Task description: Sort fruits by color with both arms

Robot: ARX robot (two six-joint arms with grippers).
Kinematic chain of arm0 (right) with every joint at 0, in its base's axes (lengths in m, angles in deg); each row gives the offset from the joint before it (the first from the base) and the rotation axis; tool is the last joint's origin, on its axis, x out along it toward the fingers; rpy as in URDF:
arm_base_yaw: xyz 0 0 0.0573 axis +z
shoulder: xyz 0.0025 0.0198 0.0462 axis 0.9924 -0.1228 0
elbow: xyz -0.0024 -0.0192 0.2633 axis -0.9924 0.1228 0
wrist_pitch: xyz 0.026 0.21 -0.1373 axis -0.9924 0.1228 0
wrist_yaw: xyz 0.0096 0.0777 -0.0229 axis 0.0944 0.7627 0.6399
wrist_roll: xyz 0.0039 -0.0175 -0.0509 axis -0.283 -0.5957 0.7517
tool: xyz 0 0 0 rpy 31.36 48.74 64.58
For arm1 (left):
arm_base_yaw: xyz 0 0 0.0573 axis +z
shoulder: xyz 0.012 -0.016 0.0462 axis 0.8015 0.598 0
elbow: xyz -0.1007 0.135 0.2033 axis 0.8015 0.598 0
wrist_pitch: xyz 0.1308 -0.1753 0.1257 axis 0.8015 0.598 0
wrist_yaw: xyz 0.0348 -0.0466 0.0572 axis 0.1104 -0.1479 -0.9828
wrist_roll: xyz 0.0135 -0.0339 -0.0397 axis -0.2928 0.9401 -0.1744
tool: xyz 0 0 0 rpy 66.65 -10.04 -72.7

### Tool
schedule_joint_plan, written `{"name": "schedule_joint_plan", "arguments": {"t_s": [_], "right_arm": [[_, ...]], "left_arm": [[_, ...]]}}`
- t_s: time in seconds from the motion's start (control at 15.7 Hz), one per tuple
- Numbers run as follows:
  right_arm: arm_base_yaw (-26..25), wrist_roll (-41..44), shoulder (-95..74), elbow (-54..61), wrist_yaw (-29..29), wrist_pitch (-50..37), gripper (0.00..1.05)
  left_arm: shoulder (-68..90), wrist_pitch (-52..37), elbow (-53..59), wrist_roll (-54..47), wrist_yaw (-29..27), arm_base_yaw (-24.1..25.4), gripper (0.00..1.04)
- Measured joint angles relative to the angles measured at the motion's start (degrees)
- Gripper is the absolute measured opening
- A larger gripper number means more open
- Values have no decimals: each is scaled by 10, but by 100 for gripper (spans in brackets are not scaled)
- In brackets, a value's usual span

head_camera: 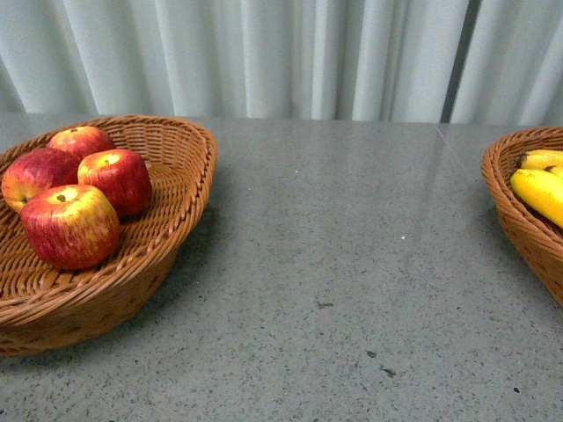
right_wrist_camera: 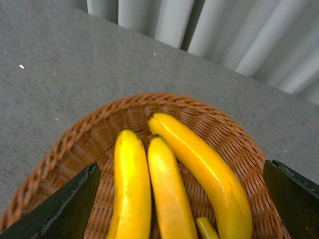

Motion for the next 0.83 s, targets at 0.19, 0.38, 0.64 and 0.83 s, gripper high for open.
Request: {"name": "schedule_joint_plan", "arguments": {"t_s": [0.19,0.38,0.64,0.83], "right_arm": [[17,-84,81,21,43,-42,98],[46,-159,209,90,25,-91,94],[115,-220,561,342,-214,5,33],[115,-221,728,417,-214,57,2]], "left_arm": [[0,0,0,0,0,0,98],[0,0,0,0,0,0,98],[0,0,0,0,0,0,98],[0,0,0,0,0,0,98]]}}
